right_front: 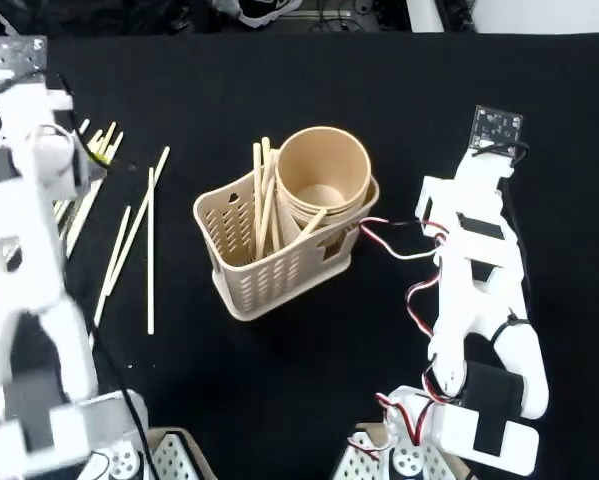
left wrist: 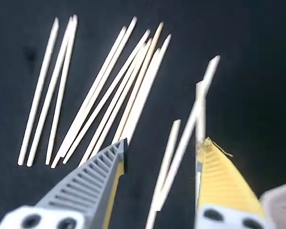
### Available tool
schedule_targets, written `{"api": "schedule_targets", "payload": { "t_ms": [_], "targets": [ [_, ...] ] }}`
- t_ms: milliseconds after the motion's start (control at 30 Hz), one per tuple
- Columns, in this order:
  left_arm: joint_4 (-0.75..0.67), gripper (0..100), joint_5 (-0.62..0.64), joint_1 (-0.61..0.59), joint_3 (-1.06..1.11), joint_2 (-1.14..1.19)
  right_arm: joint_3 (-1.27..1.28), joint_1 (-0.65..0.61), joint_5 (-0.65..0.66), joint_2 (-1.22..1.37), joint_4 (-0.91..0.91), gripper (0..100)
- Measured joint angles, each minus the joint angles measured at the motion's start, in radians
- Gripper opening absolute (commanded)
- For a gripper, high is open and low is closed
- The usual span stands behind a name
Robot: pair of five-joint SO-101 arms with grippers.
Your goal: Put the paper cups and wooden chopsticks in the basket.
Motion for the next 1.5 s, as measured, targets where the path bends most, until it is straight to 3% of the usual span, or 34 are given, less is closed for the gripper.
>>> {"api": "schedule_targets", "payload": {
  "t_ms": [300, 400, 500, 867, 1067, 1233, 1367, 1500],
  "targets": [
    [0.0, 24, -0.026, -0.083, -0.417, 0.692, 0.0, 0.0, 0.0, 0.0, 0.0, 1.5],
    [0.0, 14, -0.032, -0.083, -0.528, 0.853, 0.0, 0.0, 0.0, 0.0, 0.0, 1.5],
    [0.032, 2, -0.029, -0.086, -0.629, 0.936, 0.0, 0.0, 0.0, 0.0, 0.0, 1.5],
    [0.425, 3, -0.032, -0.037, -0.916, 0.974, 0.0, 0.0, 0.0, 0.0, 0.0, 1.5],
    [0.483, 3, 0.114, 0.064, -0.91, 0.766, 0.0, 0.0, 0.0, 0.0, 0.0, 1.5],
    [0.482, 3, 0.16, 0.198, -0.672, 0.394, 0.0, 0.0, 0.046, 0.0, 0.0, 1.3],
    [0.368, 3, 0.164, 0.301, -0.397, 0.021, 0.028, 0.0, 0.071, 0.0, 0.0, 1.3],
    [0.144, 3, 0.164, 0.376, -0.037, -0.37, 0.106, 0.0, 0.074, -0.089, 0.0, 1.3]
  ]
}}
